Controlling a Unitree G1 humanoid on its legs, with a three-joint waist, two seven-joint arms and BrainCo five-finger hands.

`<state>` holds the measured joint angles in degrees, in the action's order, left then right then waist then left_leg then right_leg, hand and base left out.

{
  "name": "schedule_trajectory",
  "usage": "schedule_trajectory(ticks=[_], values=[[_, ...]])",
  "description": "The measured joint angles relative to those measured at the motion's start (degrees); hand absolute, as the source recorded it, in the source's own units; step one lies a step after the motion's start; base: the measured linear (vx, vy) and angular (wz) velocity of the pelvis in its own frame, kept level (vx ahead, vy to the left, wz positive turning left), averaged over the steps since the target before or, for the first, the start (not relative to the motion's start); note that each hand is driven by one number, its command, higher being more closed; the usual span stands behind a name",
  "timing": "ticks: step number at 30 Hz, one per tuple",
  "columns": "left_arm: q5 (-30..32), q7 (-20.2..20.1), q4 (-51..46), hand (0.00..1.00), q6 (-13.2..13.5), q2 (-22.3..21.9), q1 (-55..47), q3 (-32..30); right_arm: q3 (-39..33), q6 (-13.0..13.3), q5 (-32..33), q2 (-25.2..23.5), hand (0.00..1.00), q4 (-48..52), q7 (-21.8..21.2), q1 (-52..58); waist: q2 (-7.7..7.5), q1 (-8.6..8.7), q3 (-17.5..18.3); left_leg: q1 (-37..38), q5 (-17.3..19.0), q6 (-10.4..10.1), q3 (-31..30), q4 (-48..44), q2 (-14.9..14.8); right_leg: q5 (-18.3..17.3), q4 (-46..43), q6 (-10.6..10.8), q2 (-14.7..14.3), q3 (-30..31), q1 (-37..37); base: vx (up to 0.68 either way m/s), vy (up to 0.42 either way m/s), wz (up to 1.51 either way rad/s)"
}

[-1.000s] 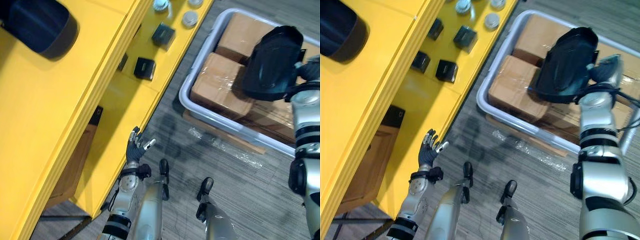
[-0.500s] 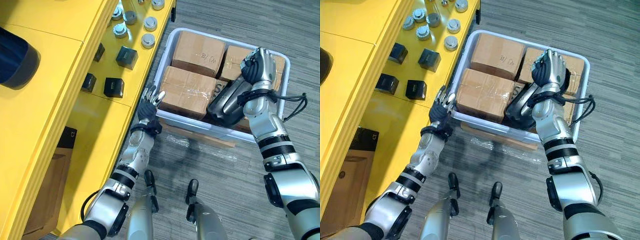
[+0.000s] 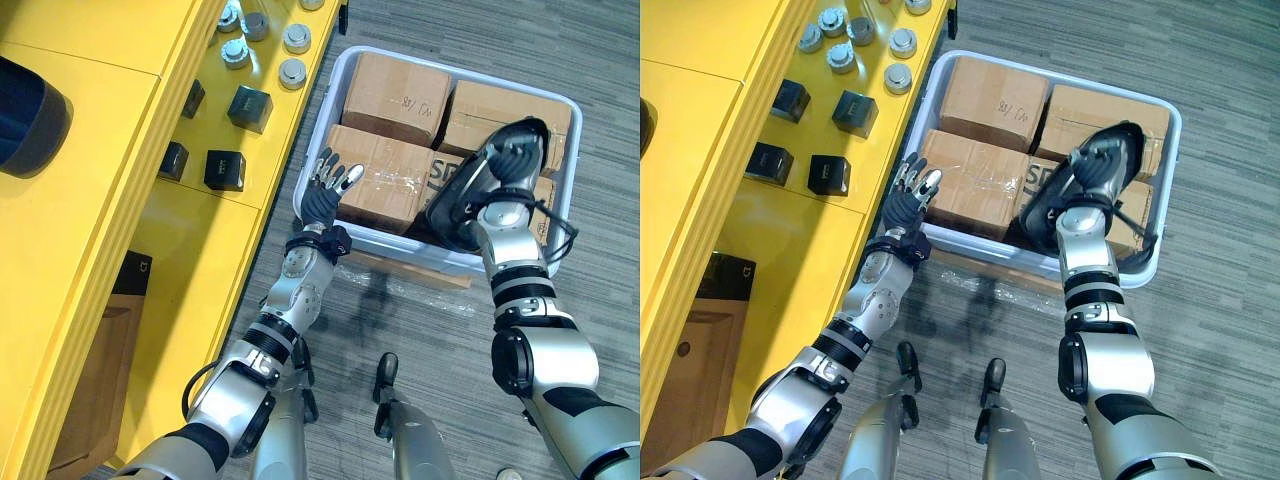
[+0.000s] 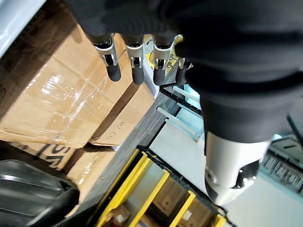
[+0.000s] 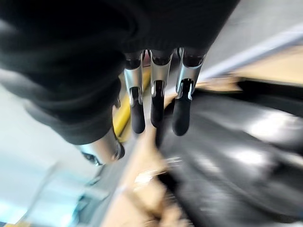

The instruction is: Walk over and take plastic housings, then place them on the shelf

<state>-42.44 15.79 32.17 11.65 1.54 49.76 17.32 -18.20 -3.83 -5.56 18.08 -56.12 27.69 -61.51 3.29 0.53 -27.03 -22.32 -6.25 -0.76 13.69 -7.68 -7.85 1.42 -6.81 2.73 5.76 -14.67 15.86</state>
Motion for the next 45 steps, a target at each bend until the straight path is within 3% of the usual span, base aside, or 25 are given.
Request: schedule_trajectory(ticks=[6, 16, 21, 26, 34, 45], values=[[0.2, 0.3, -0.2, 0.00, -0.6, -0.8, 0.0, 0.1, -5.7, 0.0, 3.4, 0.5, 0.00, -4.4, 0.6, 0.4, 0.00, 0.06, 0.0, -0.9, -0.3, 0.2, -0.1, 0.0, 0.0, 0.1, 0.4, 0.1, -0.1, 0.0, 0.6, 0.00, 0.000, 0.01], [5.1, 1.3, -1.9, 0.00, -1.2, -0.5, -4.7, 2.3, -8.8, 0.5, 7.5, 9.8, 0.00, -15.2, 1.1, -1.5, 0.14, -0.69, -0.1, -4.6, -0.7, 0.7, -1.5, 0.1, 1.5, 1.3, 2.3, 1.2, 0.8, -0.5, 2.7, 0.02, 0.018, 0.08], [5.6, 0.6, -1.8, 0.00, -1.4, 0.9, -14.6, 2.0, -6.9, 1.1, 9.5, 15.1, 0.00, -15.2, 4.0, -1.4, 1.75, -1.61, -0.9, -6.7, -0.9, 0.9, -2.6, 0.2, 2.1, 1.5, 2.4, 1.5, 1.5, -1.6, 4.2, 0.02, 0.013, 0.11], [5.6, -0.7, -1.9, 0.00, -1.7, 1.5, -23.0, -0.2, -2.9, 2.7, 9.5, 15.2, 0.00, -5.8, 5.5, 3.2, 2.24, -2.83, -1.0, -6.9, -0.9, 0.9, -2.8, 0.2, 2.1, 1.6, 2.6, 1.6, 1.5, -1.7, 4.2, 0.01, -0.001, 0.02], [4.3, -2.7, -6.6, 0.00, -1.7, 2.6, -31.6, -1.1, -0.8, 5.2, 4.7, 15.8, 0.00, 10.9, 8.4, 8.3, 2.51, -2.83, -0.9, -6.2, -0.8, 0.9, -2.7, 0.1, 2.1, 1.6, 2.7, 1.5, 1.5, -1.6, 3.6, 0.00, 0.000, 0.00], [3.5, -2.9, -8.9, 0.00, -1.6, 2.8, -32.7, -2.4, -0.9, 5.0, 2.3, 15.8, 0.00, 15.6, 9.6, 10.2, 2.85, -2.82, -0.7, -5.4, -0.9, 1.0, -1.6, 0.2, 1.9, 1.7, 3.5, 1.4, 1.3, -0.6, 3.2, 0.01, -0.020, -0.05]])
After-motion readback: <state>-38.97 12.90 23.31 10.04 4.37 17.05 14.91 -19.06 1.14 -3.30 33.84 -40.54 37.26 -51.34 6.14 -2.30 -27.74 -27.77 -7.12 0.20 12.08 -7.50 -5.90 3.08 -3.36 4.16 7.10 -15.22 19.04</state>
